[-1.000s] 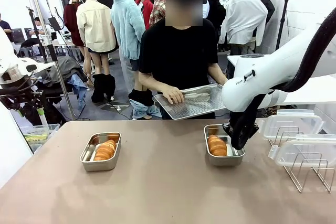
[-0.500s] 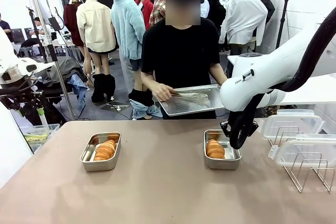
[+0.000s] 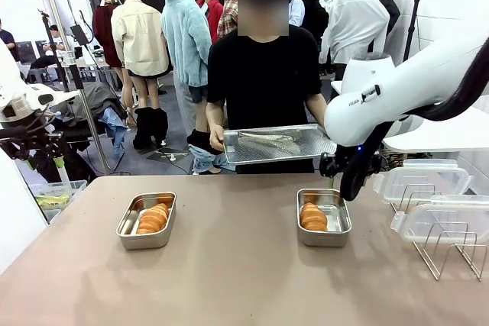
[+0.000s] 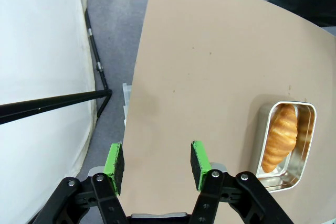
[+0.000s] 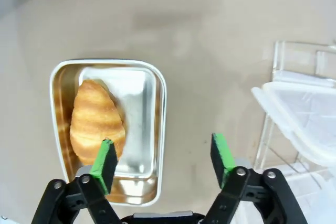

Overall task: Place the bread in airtight containers.
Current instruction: Once an object is inside an Airtight Container , place the container in the center of the table, then pick up one Airtight Container lid and hand it to the human.

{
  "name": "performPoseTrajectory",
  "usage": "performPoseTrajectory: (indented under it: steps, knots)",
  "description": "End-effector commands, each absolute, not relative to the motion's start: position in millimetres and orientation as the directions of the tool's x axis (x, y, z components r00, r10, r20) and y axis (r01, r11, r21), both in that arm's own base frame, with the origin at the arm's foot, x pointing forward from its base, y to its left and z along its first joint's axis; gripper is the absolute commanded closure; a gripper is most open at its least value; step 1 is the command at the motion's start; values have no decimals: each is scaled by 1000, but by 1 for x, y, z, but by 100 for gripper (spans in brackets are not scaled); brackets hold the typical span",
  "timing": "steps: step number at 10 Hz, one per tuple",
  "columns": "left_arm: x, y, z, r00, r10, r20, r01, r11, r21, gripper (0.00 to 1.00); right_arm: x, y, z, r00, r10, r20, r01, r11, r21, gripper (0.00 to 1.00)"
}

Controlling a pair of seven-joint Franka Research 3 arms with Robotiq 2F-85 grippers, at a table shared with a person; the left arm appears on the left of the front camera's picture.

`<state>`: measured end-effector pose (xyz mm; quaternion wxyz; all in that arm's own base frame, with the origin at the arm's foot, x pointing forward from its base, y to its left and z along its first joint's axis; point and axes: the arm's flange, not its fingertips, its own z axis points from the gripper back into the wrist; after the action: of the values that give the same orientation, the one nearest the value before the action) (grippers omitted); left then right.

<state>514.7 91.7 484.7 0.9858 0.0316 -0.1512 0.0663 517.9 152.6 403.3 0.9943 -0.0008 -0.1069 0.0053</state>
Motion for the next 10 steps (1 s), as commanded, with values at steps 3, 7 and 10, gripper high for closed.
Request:
performPoseTrajectory:
  steps: [3, 7, 10]
  knots:
    - [515, 90, 486, 942, 136, 307, -160, 985, 56, 33, 519, 154, 386, 983, -6, 181, 3, 1000, 14, 0]
    - [515, 90, 486, 942, 136, 307, -160, 985, 56, 33, 519, 154, 386, 983, -6, 181, 3, 1000, 14, 0]
    - [515, 90, 486, 942, 136, 307, -160, 985, 56, 33, 506, 137, 420, 972, 26, 233, -38, 998, 47, 0]
